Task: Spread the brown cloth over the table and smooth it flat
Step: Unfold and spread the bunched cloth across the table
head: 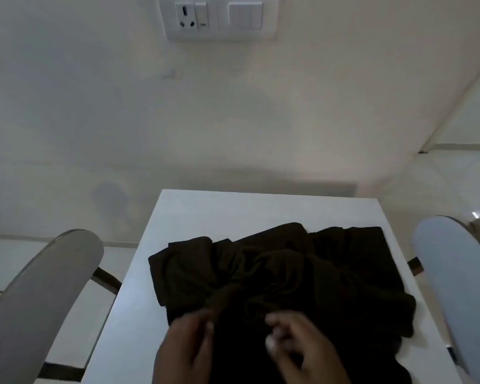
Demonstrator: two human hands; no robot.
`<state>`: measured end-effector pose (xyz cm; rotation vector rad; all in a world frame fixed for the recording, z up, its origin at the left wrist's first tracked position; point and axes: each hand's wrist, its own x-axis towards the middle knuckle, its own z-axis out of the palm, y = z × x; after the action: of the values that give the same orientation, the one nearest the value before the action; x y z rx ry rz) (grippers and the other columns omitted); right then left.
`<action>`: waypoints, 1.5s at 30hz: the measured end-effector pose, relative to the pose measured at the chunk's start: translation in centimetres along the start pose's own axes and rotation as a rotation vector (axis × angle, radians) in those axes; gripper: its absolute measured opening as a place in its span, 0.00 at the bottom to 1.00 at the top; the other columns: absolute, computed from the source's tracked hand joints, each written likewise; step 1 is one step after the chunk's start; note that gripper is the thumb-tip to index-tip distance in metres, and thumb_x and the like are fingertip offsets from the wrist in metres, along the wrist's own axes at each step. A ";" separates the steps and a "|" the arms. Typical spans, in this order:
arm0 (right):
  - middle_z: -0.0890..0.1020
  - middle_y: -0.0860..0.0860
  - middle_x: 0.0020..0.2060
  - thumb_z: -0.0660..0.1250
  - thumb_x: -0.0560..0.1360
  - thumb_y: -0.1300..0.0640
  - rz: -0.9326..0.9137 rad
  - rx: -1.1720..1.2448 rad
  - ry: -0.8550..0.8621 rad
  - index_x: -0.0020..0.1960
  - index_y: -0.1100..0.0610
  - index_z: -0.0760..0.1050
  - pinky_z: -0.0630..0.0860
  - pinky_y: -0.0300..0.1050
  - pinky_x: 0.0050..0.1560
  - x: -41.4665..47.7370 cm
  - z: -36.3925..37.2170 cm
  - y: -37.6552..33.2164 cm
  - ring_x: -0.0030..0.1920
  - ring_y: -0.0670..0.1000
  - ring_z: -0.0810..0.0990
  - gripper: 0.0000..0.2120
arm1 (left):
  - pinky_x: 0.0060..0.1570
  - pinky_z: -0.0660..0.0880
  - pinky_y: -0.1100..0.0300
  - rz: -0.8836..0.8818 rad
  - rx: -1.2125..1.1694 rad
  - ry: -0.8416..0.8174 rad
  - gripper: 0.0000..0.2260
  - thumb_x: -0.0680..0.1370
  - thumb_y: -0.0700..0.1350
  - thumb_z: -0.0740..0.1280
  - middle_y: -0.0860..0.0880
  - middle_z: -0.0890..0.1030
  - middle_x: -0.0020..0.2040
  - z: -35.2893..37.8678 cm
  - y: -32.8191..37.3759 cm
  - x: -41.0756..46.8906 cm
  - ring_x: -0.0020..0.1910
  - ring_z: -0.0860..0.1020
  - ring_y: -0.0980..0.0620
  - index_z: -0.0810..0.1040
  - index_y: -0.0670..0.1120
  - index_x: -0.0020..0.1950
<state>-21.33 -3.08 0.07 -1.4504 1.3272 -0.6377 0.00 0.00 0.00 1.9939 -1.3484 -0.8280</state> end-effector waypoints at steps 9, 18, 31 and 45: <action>0.58 0.55 0.80 0.51 0.84 0.42 0.065 -0.830 -0.201 0.80 0.52 0.55 0.59 0.65 0.75 21.6 -0.9 1.8 0.79 0.59 0.56 0.27 | 0.77 0.50 0.44 -0.064 0.460 -0.208 0.41 0.76 0.71 0.42 0.44 0.51 0.82 3.1 -6.4 14.6 0.80 0.49 0.45 0.49 0.45 0.81; 0.77 0.59 0.67 0.50 0.84 0.43 -0.032 -0.718 0.059 0.68 0.57 0.73 0.71 0.56 0.65 27.6 -3.0 0.3 0.66 0.61 0.74 0.25 | 0.77 0.48 0.40 0.065 0.807 -0.026 0.29 0.83 0.58 0.48 0.43 0.50 0.82 -3.6 -10.0 25.5 0.80 0.46 0.41 0.50 0.47 0.81; 0.60 0.56 0.79 0.48 0.78 0.29 0.023 -0.939 0.022 0.79 0.46 0.58 0.51 0.73 0.74 30.6 -3.1 0.5 0.77 0.65 0.58 0.34 | 0.77 0.42 0.37 0.100 0.762 -0.131 0.39 0.75 0.70 0.53 0.49 0.41 0.82 -4.6 -10.3 29.1 0.80 0.41 0.42 0.46 0.55 0.81; 0.66 0.57 0.77 0.59 0.80 0.43 -0.317 -0.841 0.084 0.73 0.50 0.70 0.53 0.66 0.76 16.2 3.6 1.3 0.77 0.62 0.60 0.23 | 0.76 0.35 0.48 0.235 0.691 -0.311 0.44 0.75 0.71 0.57 0.49 0.36 0.81 -5.2 -12.4 18.8 0.79 0.34 0.49 0.34 0.57 0.79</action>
<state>-14.59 -16.92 -6.29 -2.3643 1.5272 -0.3363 16.62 -13.16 -9.24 2.1810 -2.2363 -0.6260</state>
